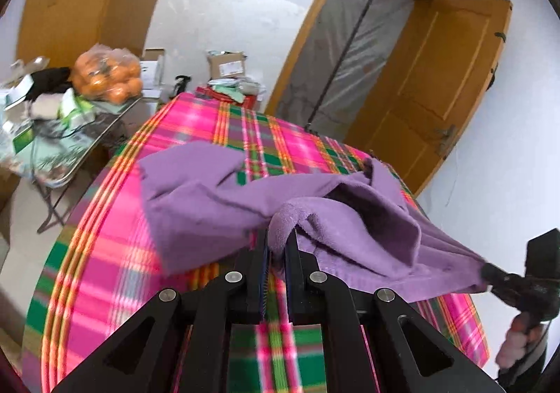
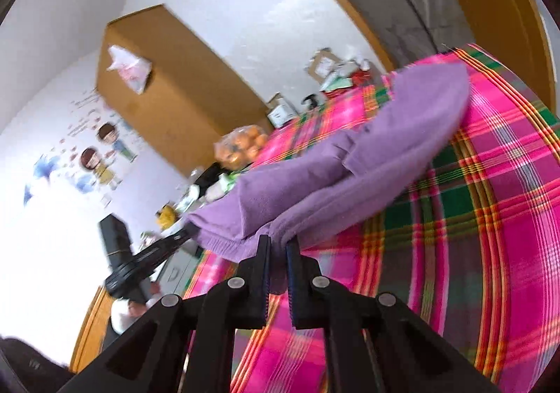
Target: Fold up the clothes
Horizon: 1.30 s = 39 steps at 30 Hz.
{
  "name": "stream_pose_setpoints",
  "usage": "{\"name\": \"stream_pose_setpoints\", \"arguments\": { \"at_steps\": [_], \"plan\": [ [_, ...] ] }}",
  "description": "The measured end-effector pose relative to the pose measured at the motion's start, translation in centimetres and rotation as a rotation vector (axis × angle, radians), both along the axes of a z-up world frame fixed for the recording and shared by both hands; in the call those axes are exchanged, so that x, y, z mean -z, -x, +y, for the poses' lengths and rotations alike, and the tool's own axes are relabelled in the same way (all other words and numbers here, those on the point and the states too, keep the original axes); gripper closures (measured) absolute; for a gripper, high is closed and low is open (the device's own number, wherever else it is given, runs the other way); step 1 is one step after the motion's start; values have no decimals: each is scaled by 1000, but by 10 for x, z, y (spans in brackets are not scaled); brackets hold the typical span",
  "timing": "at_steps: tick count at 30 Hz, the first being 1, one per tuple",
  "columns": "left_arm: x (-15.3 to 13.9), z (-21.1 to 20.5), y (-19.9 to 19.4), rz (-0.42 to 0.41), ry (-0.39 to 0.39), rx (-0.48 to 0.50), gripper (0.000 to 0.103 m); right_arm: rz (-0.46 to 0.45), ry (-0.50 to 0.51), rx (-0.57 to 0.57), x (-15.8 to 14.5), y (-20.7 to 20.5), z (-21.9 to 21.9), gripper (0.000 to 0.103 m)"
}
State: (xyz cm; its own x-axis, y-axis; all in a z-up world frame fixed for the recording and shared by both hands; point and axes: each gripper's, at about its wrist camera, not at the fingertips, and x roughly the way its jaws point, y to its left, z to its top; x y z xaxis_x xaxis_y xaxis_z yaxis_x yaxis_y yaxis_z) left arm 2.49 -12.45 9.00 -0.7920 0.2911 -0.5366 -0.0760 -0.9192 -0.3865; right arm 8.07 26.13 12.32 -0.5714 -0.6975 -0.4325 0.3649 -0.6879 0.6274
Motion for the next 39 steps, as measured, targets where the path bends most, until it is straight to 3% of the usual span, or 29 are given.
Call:
{"name": "stream_pose_setpoints", "arguments": {
  "at_steps": [8,11,13,15,17,23,30,34,37,39],
  "plan": [
    [4,-33,-50,-14,1,-98,95,47,-62,-235,-8,-45,-36,93],
    [32,-46,-46,-122,-7,-149,95,-31,-98,-197,13,-31,-37,91],
    [52,-50,-42,-197,-4,-168,95,-47,-111,-152,16,-20,-32,90],
    [61,-50,-41,-222,5,-175,95,-22,-138,-110,11,-10,-27,84],
    [65,-48,-38,-227,13,-177,95,13,-180,-78,4,4,-25,69],
    [71,-43,-22,-242,46,-170,94,55,-303,-122,-6,68,-62,67],
    [80,-44,-20,-259,46,-164,94,60,-433,-248,-6,177,-140,67],
    [84,-45,-19,-263,43,-155,94,-4,-510,-361,16,230,-184,65],
    [87,-47,-18,-267,34,-149,93,-79,-567,-426,43,245,-205,65],
    [88,-49,-18,-263,23,-144,93,-120,-588,-477,57,248,-215,70]
  ]
}}
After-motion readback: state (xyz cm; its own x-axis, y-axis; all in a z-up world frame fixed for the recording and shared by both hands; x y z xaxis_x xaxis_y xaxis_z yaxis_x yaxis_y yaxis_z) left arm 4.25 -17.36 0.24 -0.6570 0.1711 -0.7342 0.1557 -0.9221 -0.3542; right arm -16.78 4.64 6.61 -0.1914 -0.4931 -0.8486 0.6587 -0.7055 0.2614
